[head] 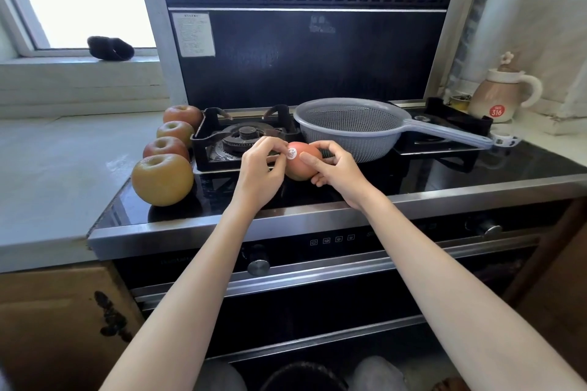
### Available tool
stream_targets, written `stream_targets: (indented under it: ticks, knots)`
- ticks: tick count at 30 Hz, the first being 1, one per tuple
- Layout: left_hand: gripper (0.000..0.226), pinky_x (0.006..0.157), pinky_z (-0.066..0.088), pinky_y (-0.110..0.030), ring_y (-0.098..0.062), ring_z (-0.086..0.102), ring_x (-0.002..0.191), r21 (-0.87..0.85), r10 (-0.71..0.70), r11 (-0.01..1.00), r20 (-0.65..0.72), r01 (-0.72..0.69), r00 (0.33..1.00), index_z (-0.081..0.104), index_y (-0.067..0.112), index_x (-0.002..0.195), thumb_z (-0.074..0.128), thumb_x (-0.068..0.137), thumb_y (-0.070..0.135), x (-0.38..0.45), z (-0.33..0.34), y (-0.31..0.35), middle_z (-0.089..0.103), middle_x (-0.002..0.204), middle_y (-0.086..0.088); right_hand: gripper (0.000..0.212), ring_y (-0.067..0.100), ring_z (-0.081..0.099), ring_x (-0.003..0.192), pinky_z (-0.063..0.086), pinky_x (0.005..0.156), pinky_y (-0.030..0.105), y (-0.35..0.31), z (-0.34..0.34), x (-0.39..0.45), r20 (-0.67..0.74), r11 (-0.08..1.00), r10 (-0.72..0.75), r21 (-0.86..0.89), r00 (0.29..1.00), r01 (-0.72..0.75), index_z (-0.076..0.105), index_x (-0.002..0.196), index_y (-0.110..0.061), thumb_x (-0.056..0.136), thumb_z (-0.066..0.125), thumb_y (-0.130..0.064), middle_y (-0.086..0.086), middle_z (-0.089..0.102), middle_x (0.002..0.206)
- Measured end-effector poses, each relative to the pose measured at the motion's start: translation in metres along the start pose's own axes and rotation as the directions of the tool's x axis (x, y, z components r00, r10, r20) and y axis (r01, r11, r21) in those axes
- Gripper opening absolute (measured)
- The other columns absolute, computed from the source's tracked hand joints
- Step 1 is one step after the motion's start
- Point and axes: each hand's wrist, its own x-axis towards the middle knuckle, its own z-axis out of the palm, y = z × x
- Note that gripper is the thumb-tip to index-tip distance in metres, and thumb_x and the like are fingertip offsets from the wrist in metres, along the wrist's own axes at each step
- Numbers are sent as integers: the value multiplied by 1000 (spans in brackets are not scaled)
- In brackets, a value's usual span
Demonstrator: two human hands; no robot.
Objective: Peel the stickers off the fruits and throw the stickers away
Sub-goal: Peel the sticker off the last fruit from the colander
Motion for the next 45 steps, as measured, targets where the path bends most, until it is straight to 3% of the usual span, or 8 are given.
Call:
stream_targets:
  ticks: [3, 9, 13, 27, 37, 45]
  knots:
    - [3, 75, 50, -11, -7, 60, 93, -12, 2, 1000, -2, -2, 1000, 66, 2, 88, 63, 87, 3, 0, 1, -1, 65, 97, -8, 26, 13, 65, 56, 53, 55, 19, 0, 0, 1, -2, 1000, 4, 31, 1000, -4, 58, 107, -22, 86, 72, -29, 10, 68, 84]
    - [12, 75, 57, -30, -15, 63, 89, -10, 1, 1000, -13, -1, 1000, 64, 5, 85, 72, 84, 15, 1, 2, -5, 63, 92, -3, 28, 19, 67, 60, 55, 58, 23, -2, -1, -1, 24, 999, -12, 31, 1000, 12, 58, 112, -16, 88, 70, -25, 17, 68, 98]
    - [7, 71, 55, -19, -9, 61, 86, -23, 1, 1000, -34, -2, 999, 65, 7, 85, 69, 85, 12, 1, 2, -7, 63, 90, -1, 26, 17, 64, 57, 53, 56, 21, -2, 0, -2, 24, 1000, -16, 26, 1000, 15, 59, 111, -16, 88, 70, -23, 15, 65, 98]
    - [4, 70, 49, -8, -4, 64, 86, -45, -23, 999, -70, 20, 997, 68, 10, 87, 66, 86, 7, 1, 4, -10, 68, 90, -1, 27, 15, 60, 53, 49, 51, 20, -2, 0, -2, 6, 999, -33, 17, 999, 33, 60, 104, -19, 83, 76, -23, 13, 63, 93]
    - [5, 69, 50, -8, -8, 64, 86, -35, -17, 999, -67, 15, 998, 68, 8, 88, 69, 85, 11, 1, 3, -9, 68, 90, -2, 30, 13, 59, 52, 48, 50, 19, -2, -1, -2, 22, 999, -45, 2, 999, 45, 60, 107, -18, 82, 77, -22, 14, 62, 95]
    - [3, 68, 51, -10, -9, 66, 83, -59, -96, 994, -108, 90, 990, 70, 7, 84, 67, 84, 5, 1, 1, -7, 71, 88, -5, 36, 13, 55, 49, 46, 49, 19, -3, -1, -4, 13, 998, -63, -31, 998, 63, 61, 108, -16, 78, 80, -19, 15, 61, 98]
